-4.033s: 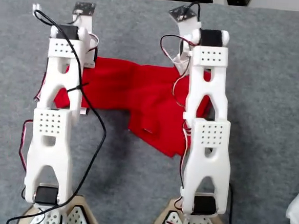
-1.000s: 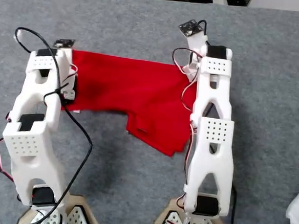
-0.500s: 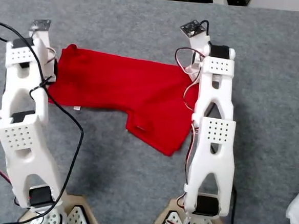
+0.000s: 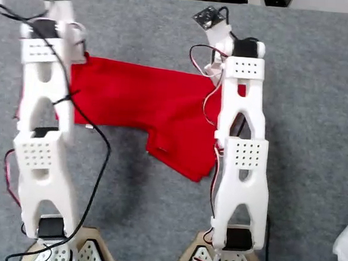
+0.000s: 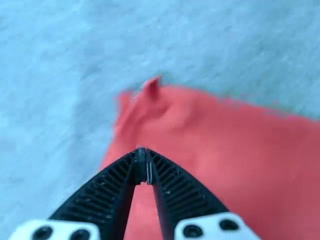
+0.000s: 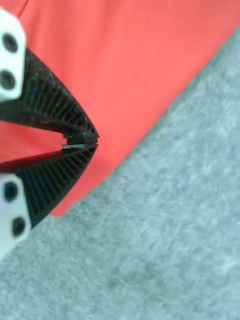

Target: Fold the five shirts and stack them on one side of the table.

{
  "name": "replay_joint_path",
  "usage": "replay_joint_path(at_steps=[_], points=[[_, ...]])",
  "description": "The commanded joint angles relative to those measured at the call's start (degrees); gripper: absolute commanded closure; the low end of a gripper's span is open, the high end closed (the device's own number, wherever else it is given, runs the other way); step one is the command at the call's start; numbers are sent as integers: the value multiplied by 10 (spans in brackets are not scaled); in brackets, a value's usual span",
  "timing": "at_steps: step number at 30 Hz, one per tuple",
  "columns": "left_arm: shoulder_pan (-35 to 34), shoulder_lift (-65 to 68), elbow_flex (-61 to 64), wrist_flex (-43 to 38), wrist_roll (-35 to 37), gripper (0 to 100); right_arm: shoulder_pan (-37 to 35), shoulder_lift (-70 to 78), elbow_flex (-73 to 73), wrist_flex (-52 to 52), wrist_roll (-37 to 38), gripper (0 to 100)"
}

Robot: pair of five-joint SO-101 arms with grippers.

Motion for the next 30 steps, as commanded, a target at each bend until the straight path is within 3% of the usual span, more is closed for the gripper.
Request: replay_joint_path(at_steps=[1, 5, 14, 18, 30], points=[[25, 42, -2, -120, 10, 979, -15, -53, -16, 16, -12, 992], [23, 107, -31, -192, 7, 979, -37, -56, -17, 55, -18, 992], [-9, 200, -160, -176, 4, 979, -55, -44, -8, 123, -38, 992], [-9, 232, -187, -177, -39, 979, -41, 10, 1, 114, -34, 992], [-39, 286, -241, -194, -59, 976, -18, 165, -113, 124, -33, 992]])
